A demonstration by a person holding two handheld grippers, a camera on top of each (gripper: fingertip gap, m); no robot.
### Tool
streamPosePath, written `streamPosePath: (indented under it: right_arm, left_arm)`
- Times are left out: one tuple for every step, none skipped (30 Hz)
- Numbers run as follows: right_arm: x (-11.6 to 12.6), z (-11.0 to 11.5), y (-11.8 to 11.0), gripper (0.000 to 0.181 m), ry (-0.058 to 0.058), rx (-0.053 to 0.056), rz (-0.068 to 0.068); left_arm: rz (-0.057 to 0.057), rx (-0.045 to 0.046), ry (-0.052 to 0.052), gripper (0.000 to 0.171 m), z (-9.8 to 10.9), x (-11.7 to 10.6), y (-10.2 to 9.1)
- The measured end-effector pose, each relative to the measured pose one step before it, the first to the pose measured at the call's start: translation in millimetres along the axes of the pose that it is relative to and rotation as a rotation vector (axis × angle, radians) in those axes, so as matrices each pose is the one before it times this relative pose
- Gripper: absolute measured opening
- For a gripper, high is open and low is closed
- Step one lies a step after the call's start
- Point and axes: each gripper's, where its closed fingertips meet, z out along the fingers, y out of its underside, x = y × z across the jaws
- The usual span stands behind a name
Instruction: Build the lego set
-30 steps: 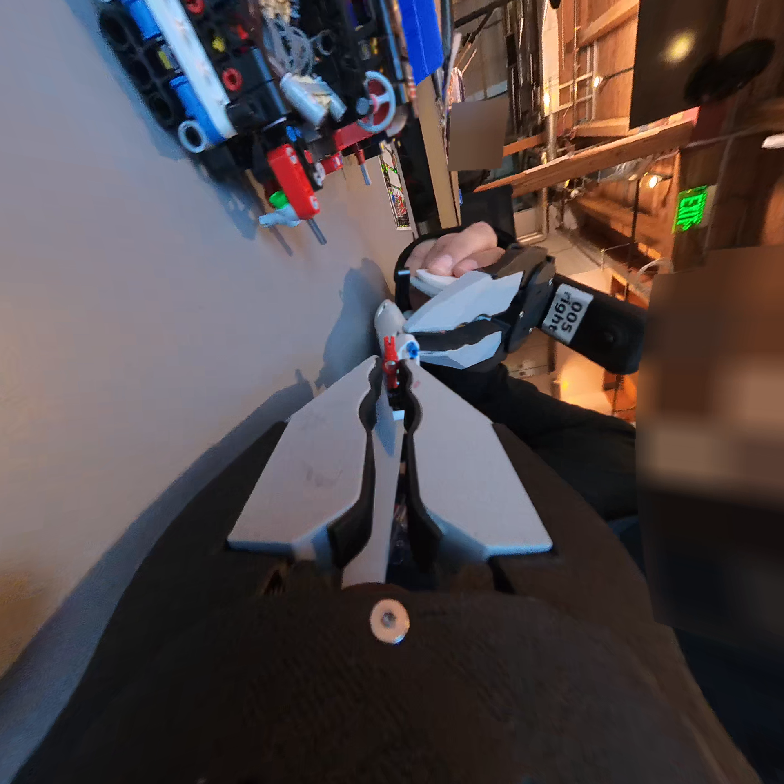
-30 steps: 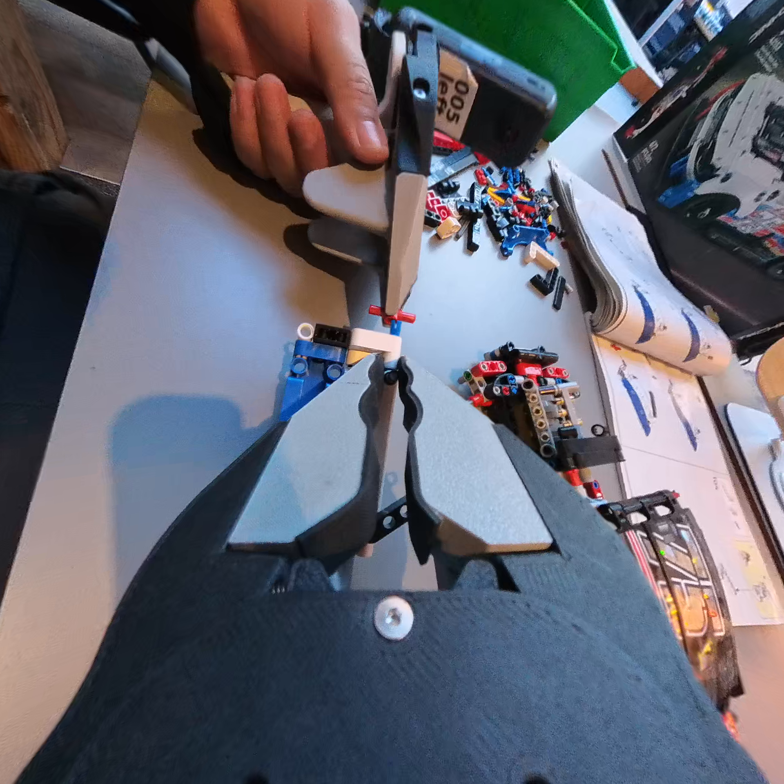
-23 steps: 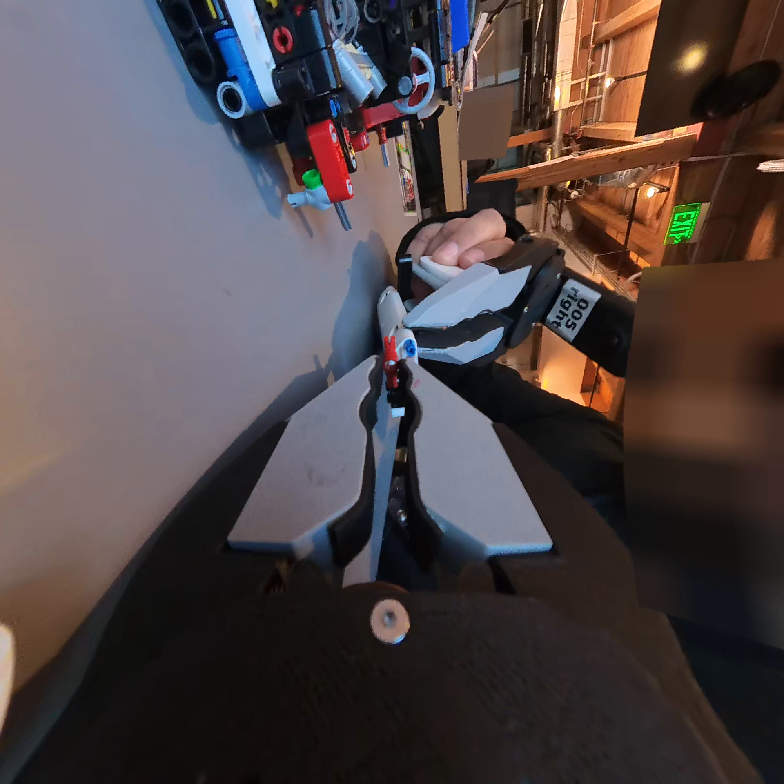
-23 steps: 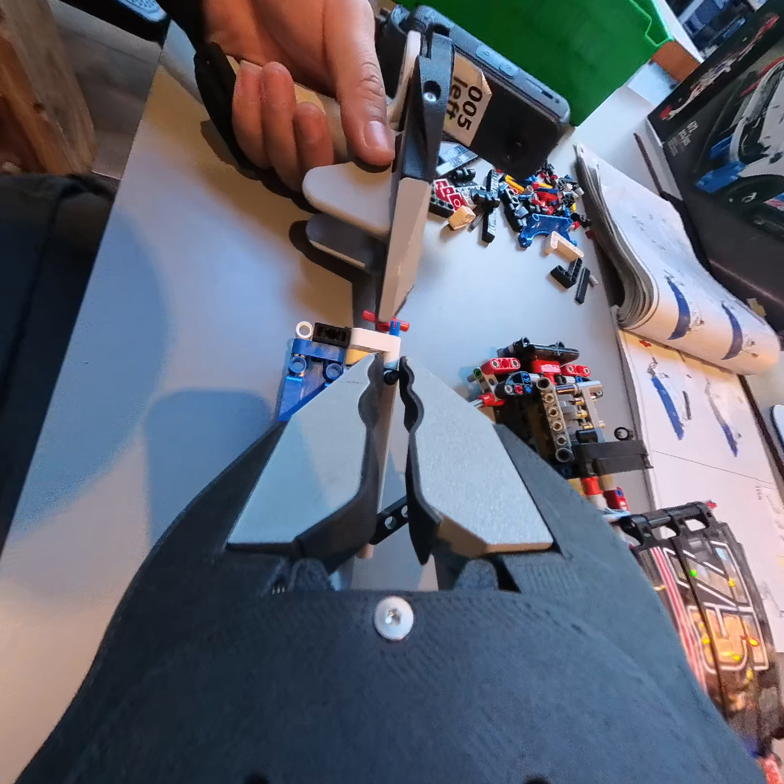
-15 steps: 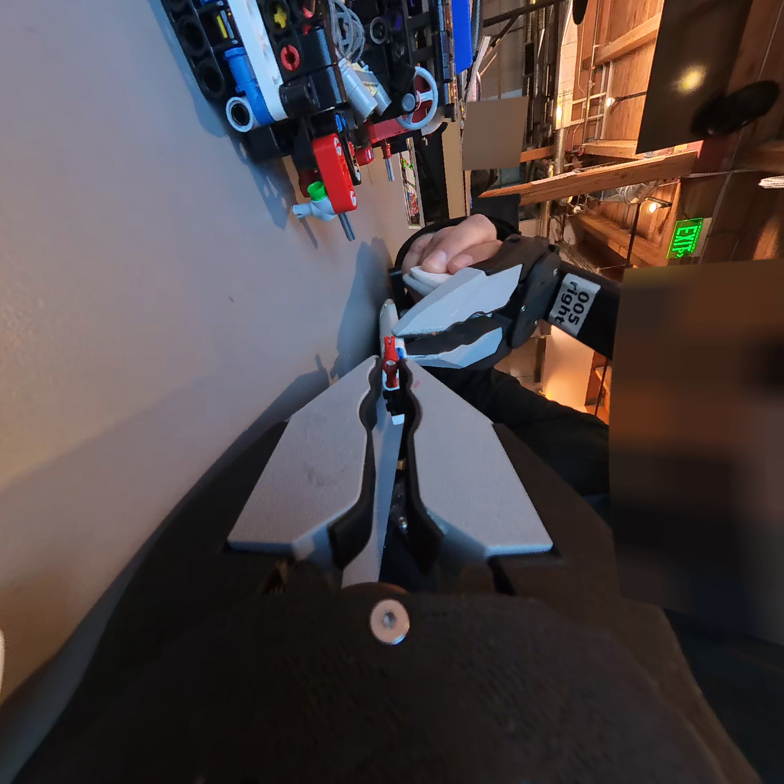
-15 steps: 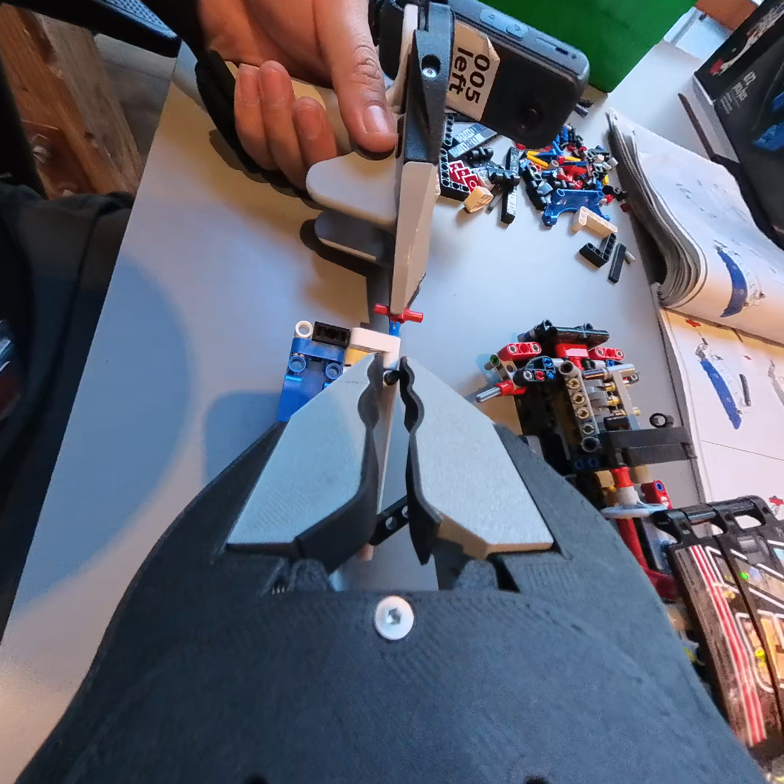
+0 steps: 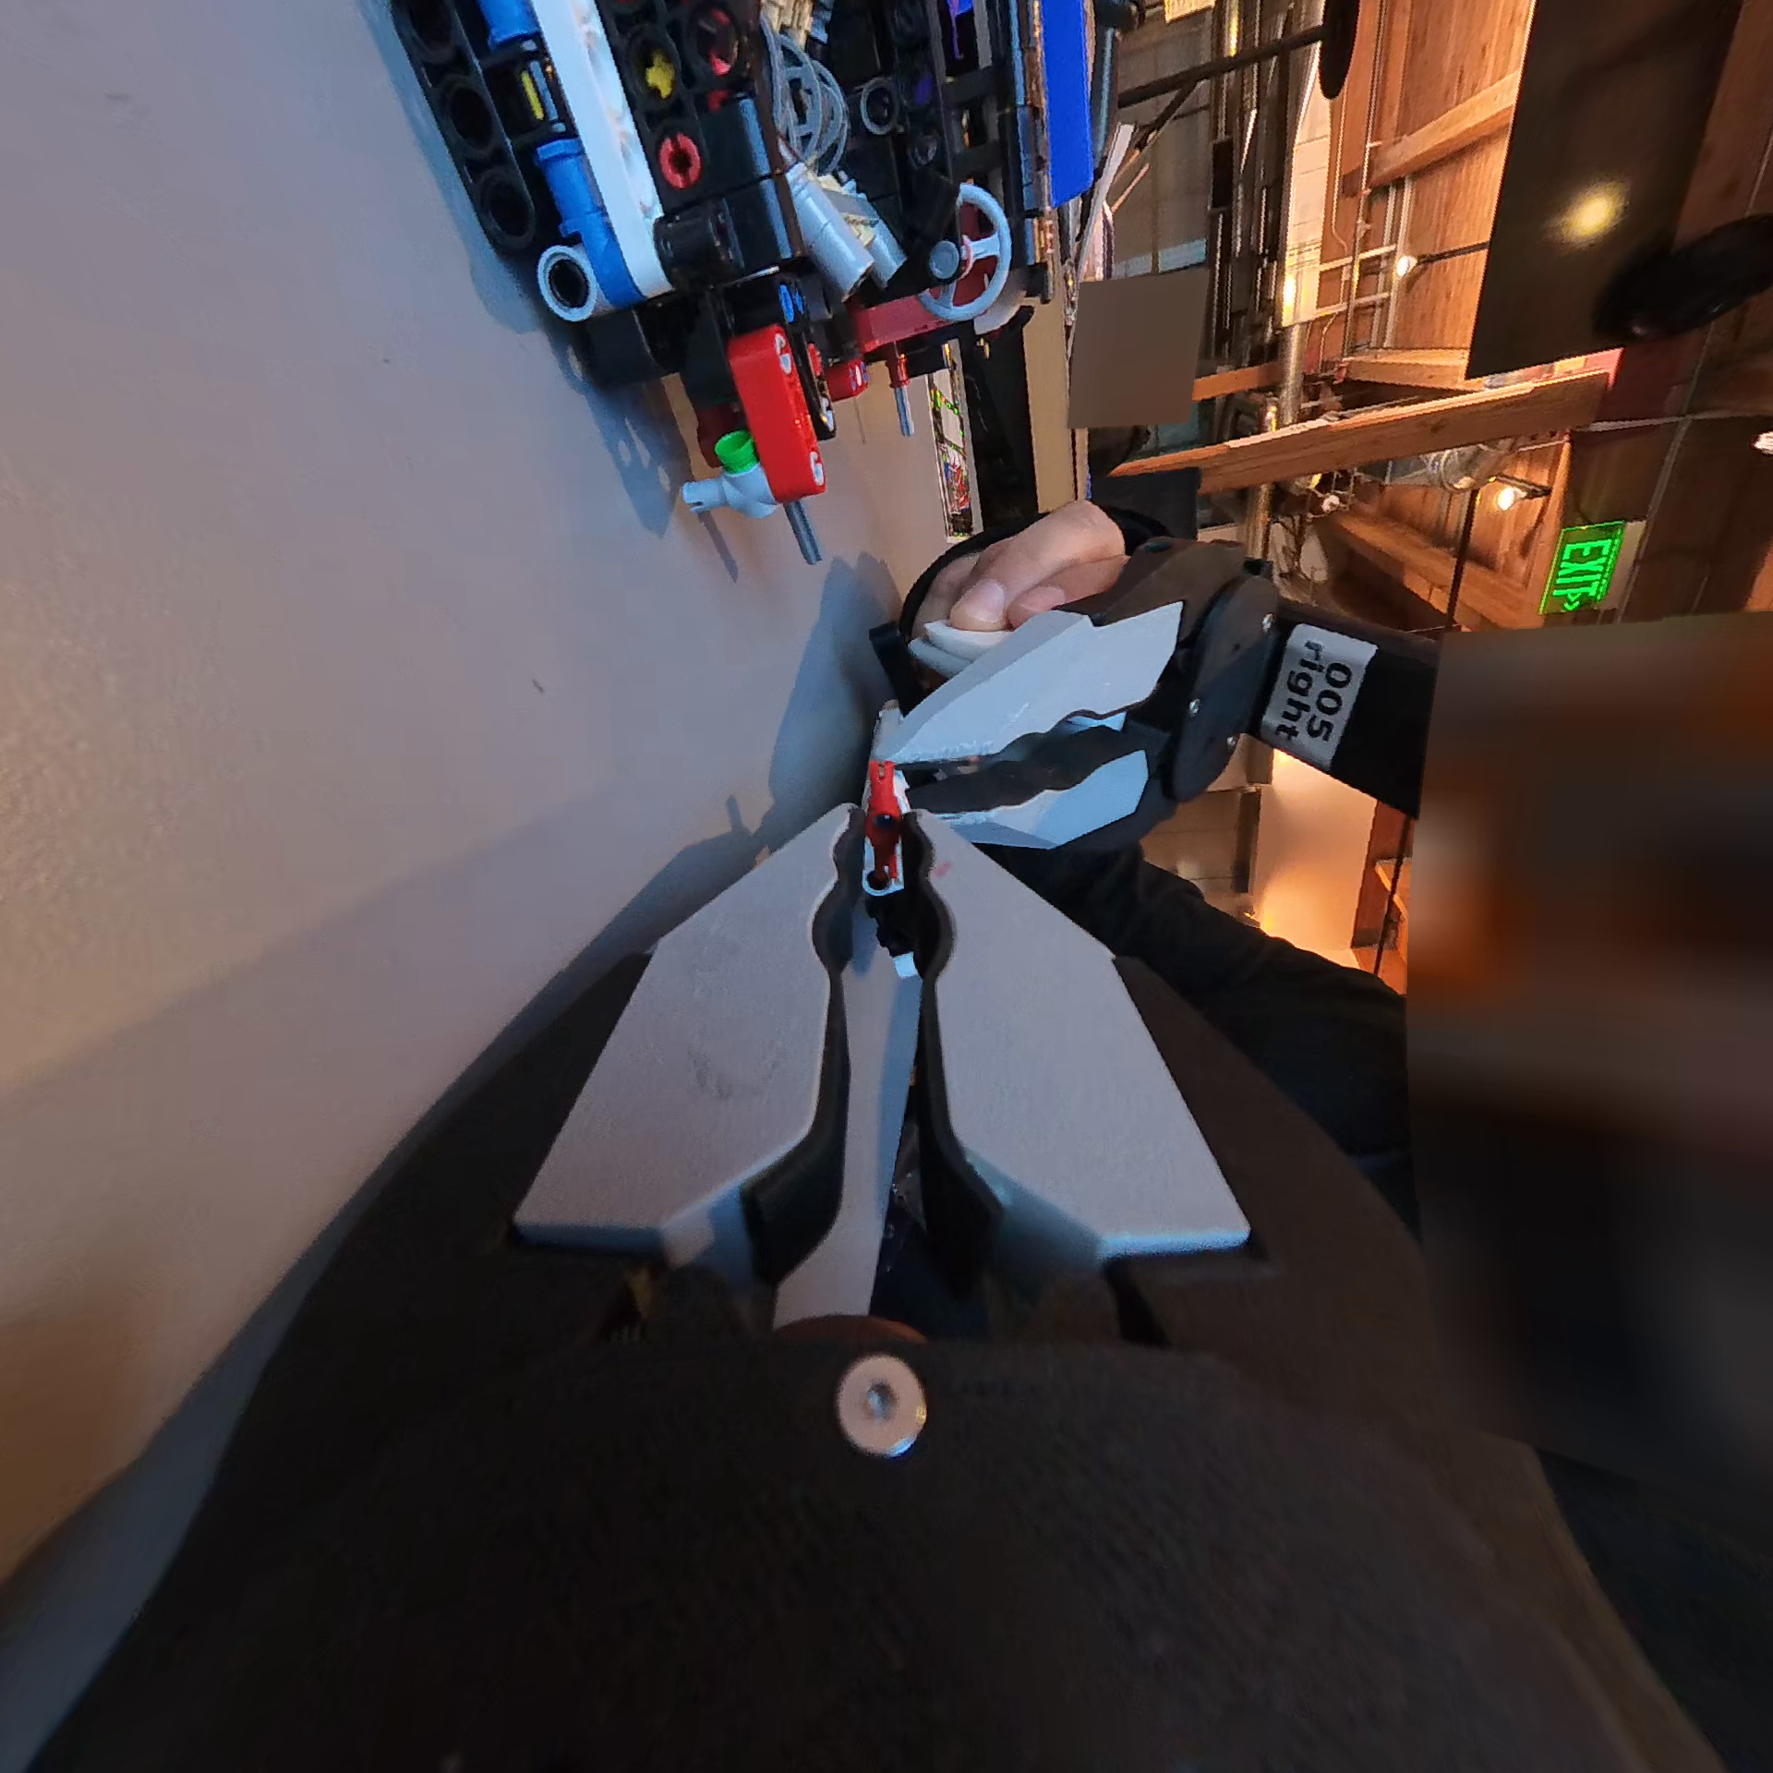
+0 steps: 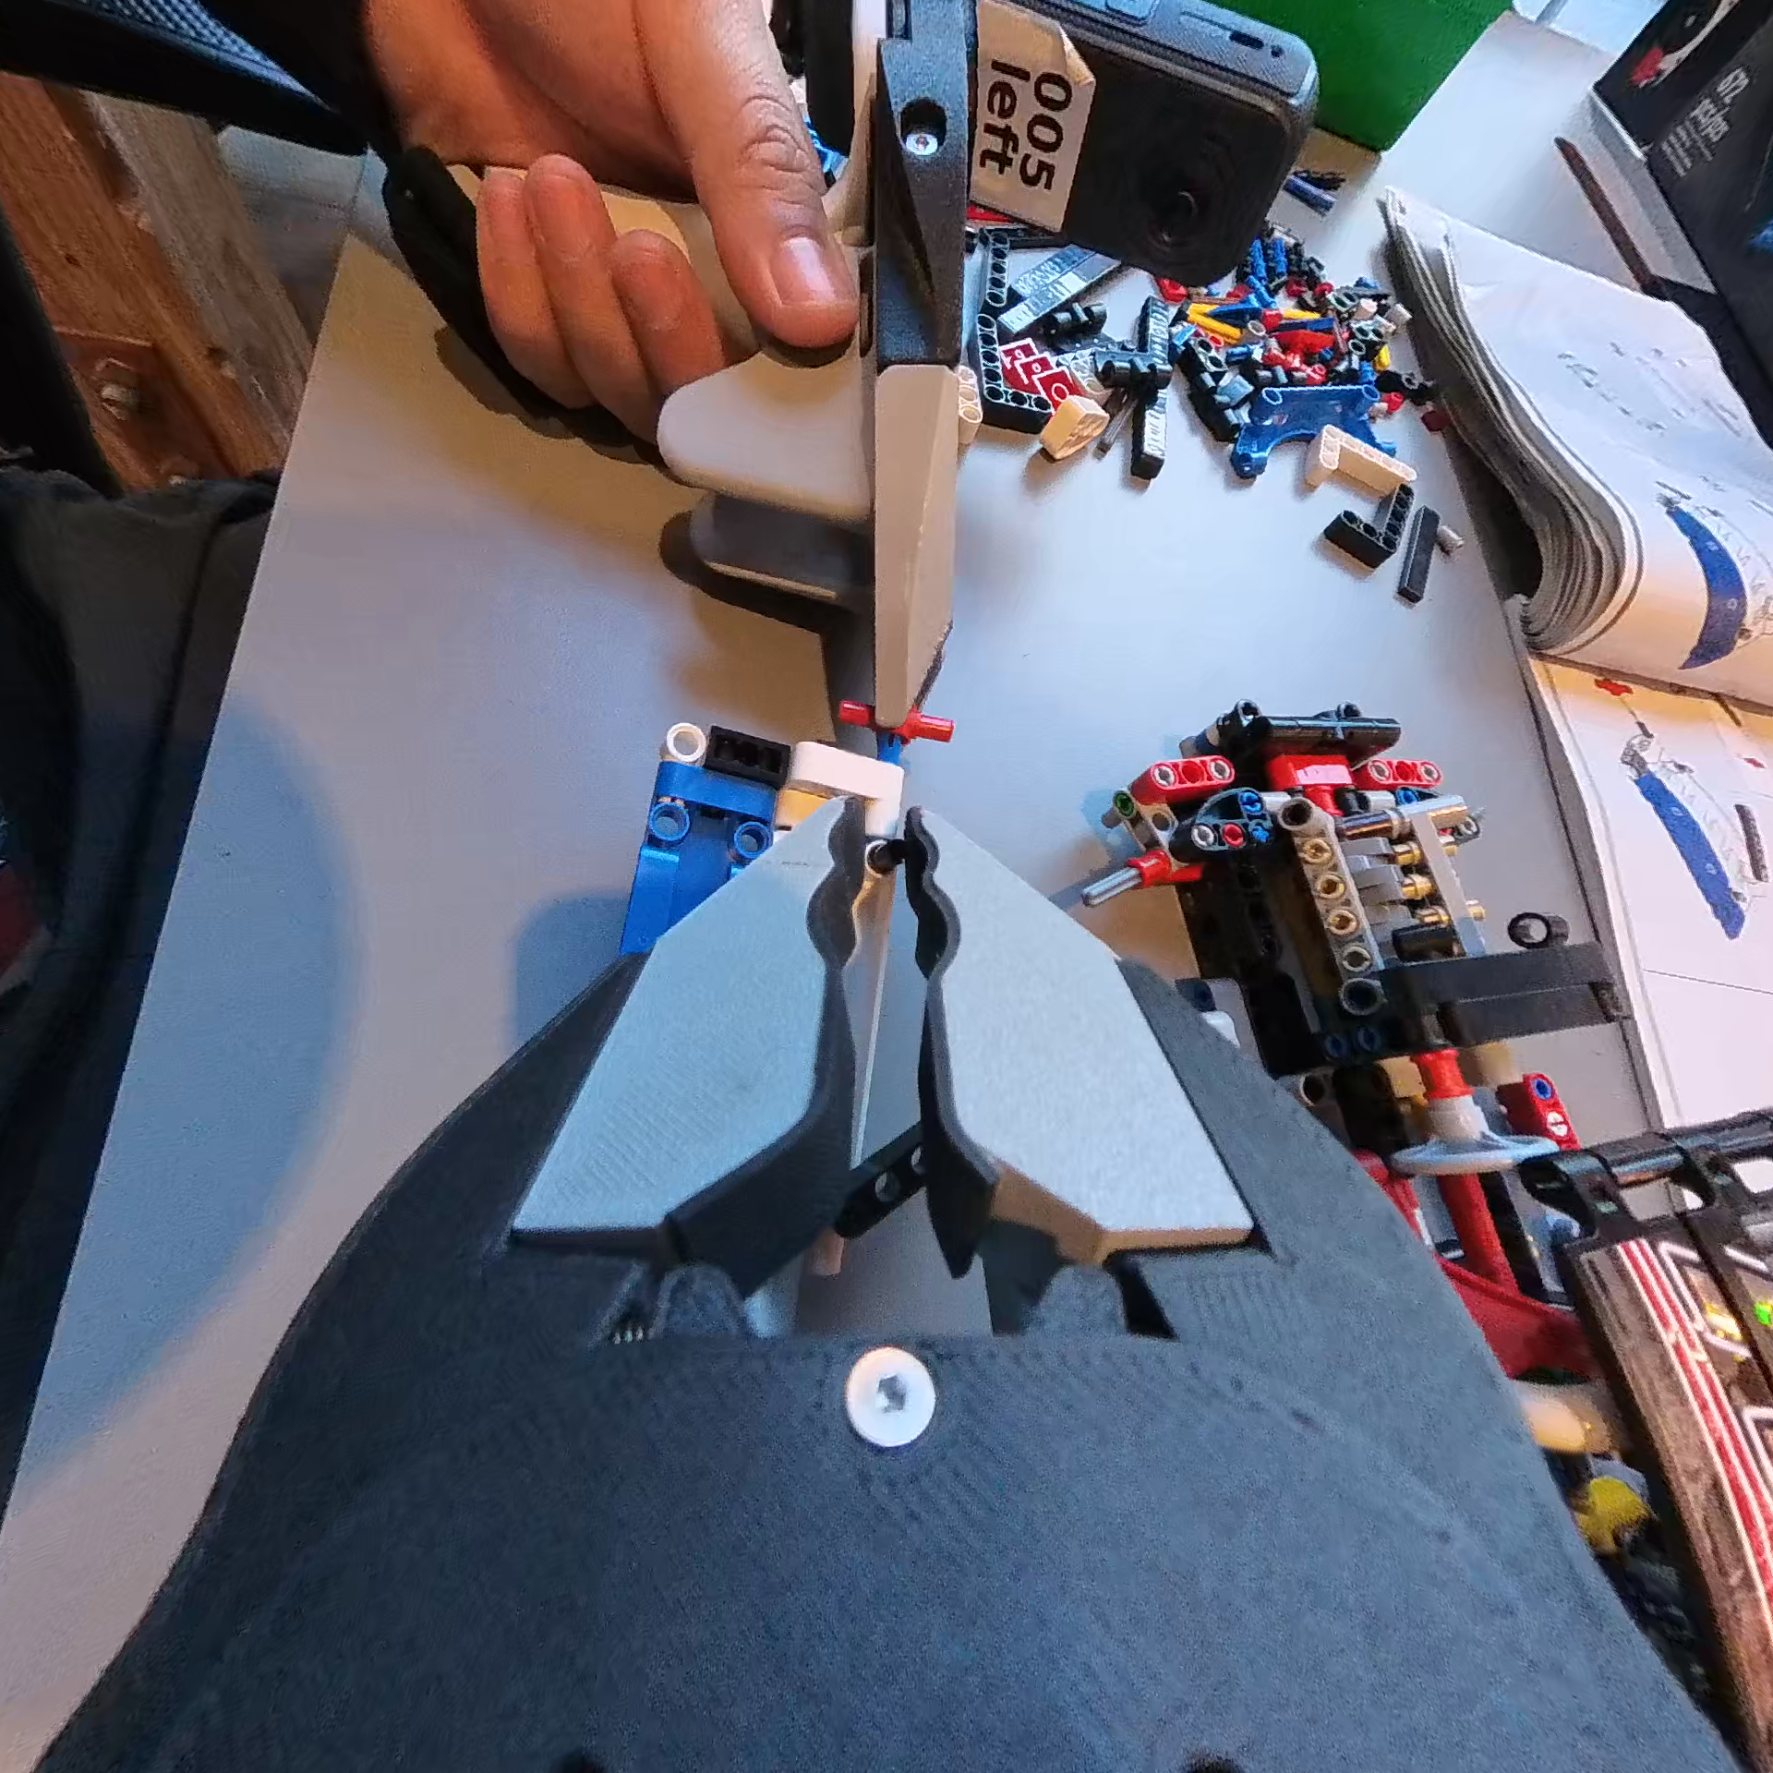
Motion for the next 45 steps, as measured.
streamPosePath:
  right_arm:
    - [0.32, 0.65, 0.0, 0.005, -0.002, -0.001, 0.0092]
    - [0.37, 0.61, -0.05, 0.005, -0.0013, -0.0019, 0.0089]
    - [0.02, 0.75, 0.02, 0.005, -0.0012, -0.0038, 0.0087]
    - [-0.03, 0.84, 0.48, 0.005, 0.0, -0.0061, 0.0093]
    - [0.15, 1.05, 0.78, 0.005, 0.002, -0.0077, 0.0075]
    - [0.43, 0.84, 0.98, 0.006, 0.0044, -0.0092, 0.0039]
    - [0.51, 0.73, 0.65, 0.006, 0.0054, -0.0078, 0.0035]
    - [0.72, 0.38, 0.24, 0.006, 0.0062, -0.0037, 0.0065]
    - [0.88, -0.05, -0.14, 0.005, 0.0057, -0.0001, 0.0095]
    - [0.48, -0.19, -0.47, 0.005, 0.0013, 0.0027, 0.0111]
    - [0.87, -0.37, -0.82, 0.005, 0.0006, 0.0062, 0.0173]
    - [0.68, -0.16, -0.61, 0.005, -0.0038, 0.0043, 0.0181]
    - [0.96, -0.04, -0.56, 0.005, -0.0024, 0.0047, 0.015]
    - [1.24, -0.42, -0.82, 0.005, 0.0031, 0.0069, 0.0079]
    - [1.18, -0.62, -1.04, 0.004, 0.0083, 0.008, -0.0006]
    - [1.08, -1.17, -1.33, 0.004, 0.014, 0.011, -0.0073]
    - [0.7, -1.25, -1.28, 0.004, 0.015, 0.0096, -0.0139]
    - [0.49, -1.27, -1.4, 0.004, 0.0164, 0.0107, -0.0194]
    - [0.48, -0.9, -0.93, 0.004, 0.0148, 0.0066, -0.0188]
    - [0.34, -0.44, -0.52, 0.004, 0.01, 0.0041, -0.0114]
    - [0.54, -0.2, -0.6, 0.004, 0.0058, 0.0049, -0.0027]
    - [0.88, -0.26, -0.76, 0.004, 0.003, 0.0058, 0.005]
    - [0.85, 0.02, -0.5, 0.004, -0.0044, 0.0047, 0.0131]
    - [0.55, 0.07, 0.04, 0.004, -0.0134, 0.0024, 0.0218]
    - [0.64, -0.32, -0.44, 0.004, -0.0159, 0.0054, 0.0268]
    - [-0.04, -0.26, -0.24, 0.004, -0.0174, 0.0045, 0.0225]
    - [-0.37, -0.23, -0.36, 0.004, -0.0161, 0.0039, 0.0167]
    - [-0.62, 0.13, 0.03, 0.004, -0.0093, 0.0006, 0.0074]
    - [-0.42, 0.18, -0.14, 0.004, -0.0027, 0.0002, -0.0009]
    - [-0.36, 0.04, 0.01, 0.004, -0.001, 0.0003, -0.0026]
    - [-0.4, -0.15, -0.14, 0.004, -0.0056, 0.0018, 0.0019]
    - [-0.52, -0.69, -0.58, 0.004, -0.012, 0.0061, 0.0084]
    - [-0.38, -0.99, -0.86, 0.004, -0.014, 0.0098, 0.0124]
    - [-0.36, -1.41, -1.34, 0.004, -0.0144, 0.0128, 0.0128]
    - [-0.65, -1.84, -2.05, 0.004, -0.0167, 0.0189, 0.015]
    - [-0.86, -1.89, -2.64, 0.003, -0.0211, 0.0225, 0.0243]
    - [-0.53, -1.41, -2.5, 0.003, -0.0204, 0.0201, 0.032]
    - [-0.59, -1.1, -1.82, 0.003, -0.0186, 0.0148, 0.0246]
    - [-1.11, -0.76, -1.12, 0.003, -0.0201, 0.0091, 0.0191]
    - [-0.15, -0.2, 0.03, 0.004, -0.0092, 0.0008, 0.0108]
    - [0.38, 0.08, 0.1, 0.003, 0.0048, -0.0008, -0.0029]
    - [0.28, 0.25, 0.6, 0.003, 0.0123, -0.0044, -0.016]
    - [0.17, 0.27, 0.72, 0.003, 0.0138, -0.0057, -0.0242]
    - [0.23, -0.02, 0.54, 0.003, 0.0119, -0.0039, -0.0264]
    - [0.57, -0.61, 0.18, 0.003, 0.0114, -0.0012, -0.0228]
  left_arm:
    - [0.0002, 0.00311, -0.0032, 0.004, -0.21, -0.44, -0.41]
    - [-0.0004, 0.004, -0.0028, 0.004, -0.43, -0.4, -0.57]
    - [0.0005, 0.00229, -0.0047, 0.004, -0.3, -0.55, -0.22]
    - [0.0026, 0.00198, -0.0092, 0.004, -0.19, -1.0, -0.21]
    - [0.008, 0.0036, -0.0147, 0.004, 0.07, -1.25, -0.26]
    - [0.0135, 0.00726, -0.0216, 0.004, 0.27, -1.56, -0.37]
    - [0.0136, 0.009, -0.0198, 0.004, 0.22, -1.31, -0.57]
    - [0.0066, 0.01103, -0.0121, 0.004, 0.16, -0.69, -0.62]
    - [-0.0025, 0.0179, -0.0029, 0.004, -0.07, 0.18, -1.23]
    - [-0.0071, 0.01517, 0.002, 0.004, 0.02, 0.45, -0.65]
    - [-0.007, 0.02097, 0.0042, 0.004, -0.35, 0.92, -1.29]
    - [-0.0076, 0.02169, 0.0037, 0.004, -0.13, 0.78, -1.25]
    - [-0.0077, 0.0202, 0.0011, 0.004, -0.12, 0.41, -1.24]
    - [-0.0078, 0.02446, 0.0052, 0.004, -0.13, 1.05, -1.76]
    - [-0.012, 0.02308, 0.0087, 0.004, 0.07, 1.31, -1.51]
    - [-0.0184, 0.0224, 0.0171, 0.004, -0.01, 1.99, -1.43]
    - [-0.0213, 0.01656, 0.0207, 0.004, 0.16, 2.07, -0.76]
    - [-0.0149, 0.01033, 0.0189, 0.004, -0.03, 2.14, -0.36]
    - [-0.0042, 0.01136, 0.0109, 0.004, 0.0, 1.65, -0.37]
    - [0.0056, 0.00806, 0.0006, 0.004, 0.15, 0.75, -0.13]
    - [0.0072, 0.00581, 0.0004, 0.004, -0.15, 0.71, -0.34]
    - [0.0043, 0.009, 0.0035, 0.004, 0.05, 0.98, -1.09]
    - [0.0033, 0.00944, 0.0035, 0.004, 0.11, 0.86, -1.12]
    - [0.0087, 0.00637, -0.0049, 0.004, 0.23, -0.05, -0.75]
    - [0.0154, 0.00858, -0.0031, 0.004, 0.22, 0.83, -0.78]
    - [0.0161, 0.00365, -0.0038, 0.004, 0.17, 0.82, -0.12]
    - [0.0134, -0.00384, -0.0024, 0.004, -0.13, 0.59, 0.45]
    - [0.0102, -0.00519, -0.0029, 0.005, -0.38, 0.09, 0.57]
    - [0.0107, -0.00555, -0.0045, 0.005, -0.42, -0.07, 0.58]
    - [0.0125, -0.00433, -0.0048, 0.005, -0.28, -0.03, 0.37]
    - [0.0138, -0.00521, -0.0038, 0.005, -0.11, 0.2, 0.32]
    - [0.0167, -0.00871, 0.0005, 0.005, -0.02, 0.89, 0.54]
    - [0.0189, -0.00798, 0.0037, 0.005, 0.05, 1.34, 0.25]
    - [0.0141, -0.00486, 0.0094, 0.005, 0.08, 1.98, 0.05]
    - [0.0066, -0.003, 0.0206, 0.005, 0.0, 3.09, -0.13]
    - [-0.0003, -0.00314, 0.0287, 0.005, -0.21, 3.72, -0.12]
    - [-0.0014, -0.00284, 0.021, 0.004, -0.21, 2.75, -0.07]
    - [0.0135, -0.00665, 0.0086, 0.005, 0.58, 1.94, 0.92]
    - [0.0315, -0.01321, 0.0072, 0.005, 1.24, 2.98, 2.01]
    - [0.0346, 0.00074, -0.0106, 0.005, 0.53, 0.71, -0.43]
    - [0.0197, -0.00081, -0.0104, 0.005, 0.22, -0.42, -0.26]
    - [-0.005, -0.00057, -0.0024, 0.004, 0.04, -0.8, -0.22]
    - [-0.0183, -0.00235, 0.0032, 0.004, 0.14, -0.92, 0.1]
    - [-0.0148, -0.00536, 0.0039, 0.004, 0.15, -0.53, 0.35]
    - [-0.0053, -0.00317, 0.0029, 0.004, 0.33, -0.04, -0.04]
